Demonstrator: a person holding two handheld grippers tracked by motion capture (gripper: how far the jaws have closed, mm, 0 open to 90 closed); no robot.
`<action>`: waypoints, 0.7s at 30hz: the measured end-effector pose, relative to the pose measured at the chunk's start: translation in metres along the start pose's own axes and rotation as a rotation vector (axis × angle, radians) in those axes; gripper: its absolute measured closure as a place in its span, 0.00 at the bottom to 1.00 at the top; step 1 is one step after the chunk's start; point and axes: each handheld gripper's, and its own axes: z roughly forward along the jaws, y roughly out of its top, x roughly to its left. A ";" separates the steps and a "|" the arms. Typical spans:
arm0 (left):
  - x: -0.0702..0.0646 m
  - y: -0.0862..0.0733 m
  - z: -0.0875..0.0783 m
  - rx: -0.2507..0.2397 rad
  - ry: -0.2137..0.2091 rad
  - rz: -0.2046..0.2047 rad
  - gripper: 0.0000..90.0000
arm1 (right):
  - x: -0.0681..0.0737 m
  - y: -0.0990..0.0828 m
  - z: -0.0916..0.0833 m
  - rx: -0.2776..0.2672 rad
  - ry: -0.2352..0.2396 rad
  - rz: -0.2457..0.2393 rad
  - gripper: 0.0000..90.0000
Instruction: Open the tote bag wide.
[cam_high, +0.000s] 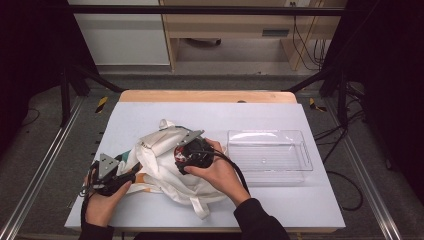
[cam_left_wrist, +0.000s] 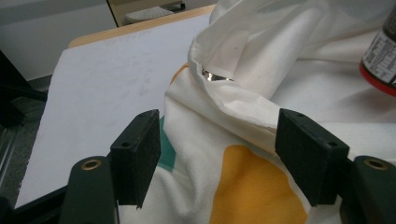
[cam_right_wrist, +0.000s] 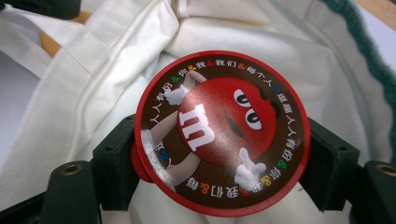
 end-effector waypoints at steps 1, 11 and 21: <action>0.000 -0.001 -0.001 -0.004 0.004 -0.013 0.35 | 0.000 0.000 0.000 0.000 0.000 0.000 0.28; -0.003 -0.006 -0.013 -0.041 0.009 -0.089 0.28 | 0.004 0.004 -0.032 -0.014 0.026 -0.036 0.28; -0.001 -0.010 -0.012 -0.051 0.035 -0.166 0.20 | 0.003 0.007 -0.050 -0.027 0.056 -0.054 0.29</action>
